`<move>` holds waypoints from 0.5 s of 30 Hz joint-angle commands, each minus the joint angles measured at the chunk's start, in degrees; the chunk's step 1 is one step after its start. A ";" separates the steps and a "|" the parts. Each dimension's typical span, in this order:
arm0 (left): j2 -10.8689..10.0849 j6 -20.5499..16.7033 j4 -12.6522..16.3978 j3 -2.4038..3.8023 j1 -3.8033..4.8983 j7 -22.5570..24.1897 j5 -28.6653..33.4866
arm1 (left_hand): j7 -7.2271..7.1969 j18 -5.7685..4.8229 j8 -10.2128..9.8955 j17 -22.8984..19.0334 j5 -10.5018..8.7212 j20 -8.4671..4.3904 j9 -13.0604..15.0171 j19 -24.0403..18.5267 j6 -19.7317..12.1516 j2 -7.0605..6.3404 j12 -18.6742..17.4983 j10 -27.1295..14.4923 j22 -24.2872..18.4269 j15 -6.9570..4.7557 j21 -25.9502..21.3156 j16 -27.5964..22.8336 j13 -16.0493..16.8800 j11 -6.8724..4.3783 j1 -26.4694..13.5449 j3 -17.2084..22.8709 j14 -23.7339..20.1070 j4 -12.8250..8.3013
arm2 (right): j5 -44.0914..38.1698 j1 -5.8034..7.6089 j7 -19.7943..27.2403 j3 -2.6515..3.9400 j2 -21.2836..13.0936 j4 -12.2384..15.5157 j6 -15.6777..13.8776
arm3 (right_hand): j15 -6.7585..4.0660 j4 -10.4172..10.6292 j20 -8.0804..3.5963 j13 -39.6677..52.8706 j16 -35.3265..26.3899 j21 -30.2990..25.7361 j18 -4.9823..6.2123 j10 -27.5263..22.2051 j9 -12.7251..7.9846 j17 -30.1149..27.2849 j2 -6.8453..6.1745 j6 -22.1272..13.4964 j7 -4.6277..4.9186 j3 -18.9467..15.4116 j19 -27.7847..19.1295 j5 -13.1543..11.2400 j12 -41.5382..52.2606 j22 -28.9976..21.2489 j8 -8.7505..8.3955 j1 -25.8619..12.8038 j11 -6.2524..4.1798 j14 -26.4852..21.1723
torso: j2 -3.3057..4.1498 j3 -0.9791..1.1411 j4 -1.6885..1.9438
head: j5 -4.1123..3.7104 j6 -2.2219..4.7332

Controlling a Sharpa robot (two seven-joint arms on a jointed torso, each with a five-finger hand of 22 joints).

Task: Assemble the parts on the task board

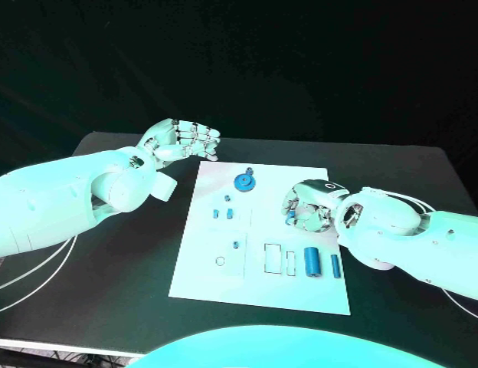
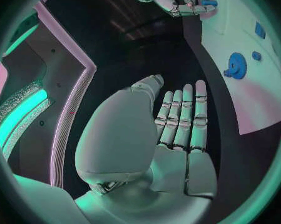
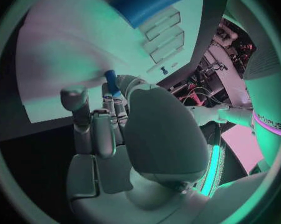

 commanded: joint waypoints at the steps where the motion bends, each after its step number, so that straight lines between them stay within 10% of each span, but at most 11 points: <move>1: 0.14 0.46 0.11 0.04 0.04 0.06 0.17 | 0.81 0.43 0.35 -0.05 0.10 -0.15 0.04 0.03 0.29 0.37 0.32 0.12 0.05 0.06 0.35 -0.12 0.05 -0.06 0.18 0.40 0.45 -0.09 | -1.85 -0.08 -0.39 -0.02 0.08 0.06 -1.42 | -0.66 -1.87 -0.48 0.32 0.22 0.63 -0.50 1.99 0.42 0.03 0.10 0.44 -0.04 4.25 -0.21 0.25 0.11 0.71 0.72 0.24 -0.74 2.03 | -0.02 0.01 0.02 | 0.03 0.01; 15: 0.21 0.69 0.03 0.04 0.04 -0.12 0.18 | 0.81 0.42 0.38 -0.07 0.07 -0.16 0.03 0.01 0.30 0.43 0.31 0.08 0.09 0.07 0.38 -0.14 0.03 -0.06 0.16 0.51 0.45 -0.08 | -2.57 -0.04 1.11 0.02 -0.66 1.83 -5.52 | -1.86 -9.97 -1.61 1.78 0.55 4.34 -0.83 8.38 1.92 1.03 -0.66 1.91 -1.01 11.79 -0.11 -0.11 1.97 4.76 2.89 -4.45 -2.28 2.33 | -0.05 -0.06 0.01 | 0.18 0.09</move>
